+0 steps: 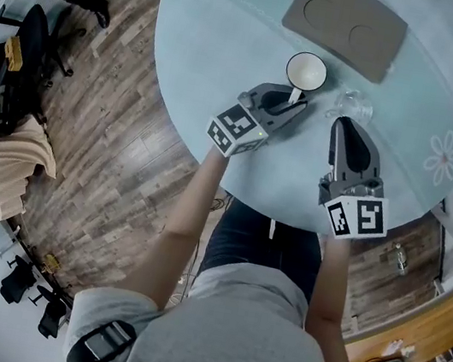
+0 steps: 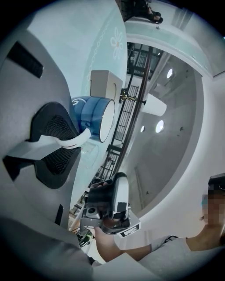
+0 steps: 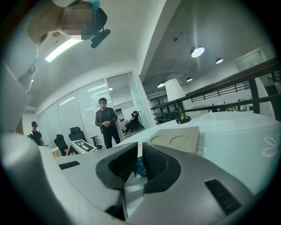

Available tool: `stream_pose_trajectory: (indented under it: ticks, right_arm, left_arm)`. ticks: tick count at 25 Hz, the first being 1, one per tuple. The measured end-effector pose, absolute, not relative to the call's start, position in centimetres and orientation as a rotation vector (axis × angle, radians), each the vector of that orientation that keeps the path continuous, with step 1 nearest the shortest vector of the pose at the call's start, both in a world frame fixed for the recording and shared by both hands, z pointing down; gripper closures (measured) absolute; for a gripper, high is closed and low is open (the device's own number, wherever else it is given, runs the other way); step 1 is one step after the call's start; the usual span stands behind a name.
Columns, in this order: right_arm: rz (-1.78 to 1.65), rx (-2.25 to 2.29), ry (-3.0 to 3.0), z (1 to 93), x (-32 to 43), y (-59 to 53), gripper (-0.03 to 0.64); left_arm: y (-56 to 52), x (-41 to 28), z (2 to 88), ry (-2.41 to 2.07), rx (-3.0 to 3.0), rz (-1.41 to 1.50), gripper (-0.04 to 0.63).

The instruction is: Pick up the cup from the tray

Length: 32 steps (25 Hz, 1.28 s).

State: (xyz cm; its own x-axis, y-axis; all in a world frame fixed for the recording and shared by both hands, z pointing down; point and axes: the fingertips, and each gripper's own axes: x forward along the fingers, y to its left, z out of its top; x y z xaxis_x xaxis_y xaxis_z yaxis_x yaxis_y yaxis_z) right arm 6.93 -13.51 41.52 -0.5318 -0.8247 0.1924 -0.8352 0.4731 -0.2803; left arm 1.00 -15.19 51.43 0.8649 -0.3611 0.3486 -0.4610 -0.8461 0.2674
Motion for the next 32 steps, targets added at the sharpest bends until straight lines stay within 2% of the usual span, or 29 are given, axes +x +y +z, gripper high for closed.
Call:
stream_pose_trajectory:
  ticks: [22,32]
  right_arm:
    - [0.509,1.496,-2.656,41.9,6.1,-13.2,0.584]
    - [0.493,1.516,-2.653,41.4,6.0,-13.4,0.583]
  left_arm:
    - [-15.1,0.4,52.2,-0.834,2.706,0.515,0.54]
    - [-15.3,-1.3,52.6,-1.244,2.549,0.623,0.484]
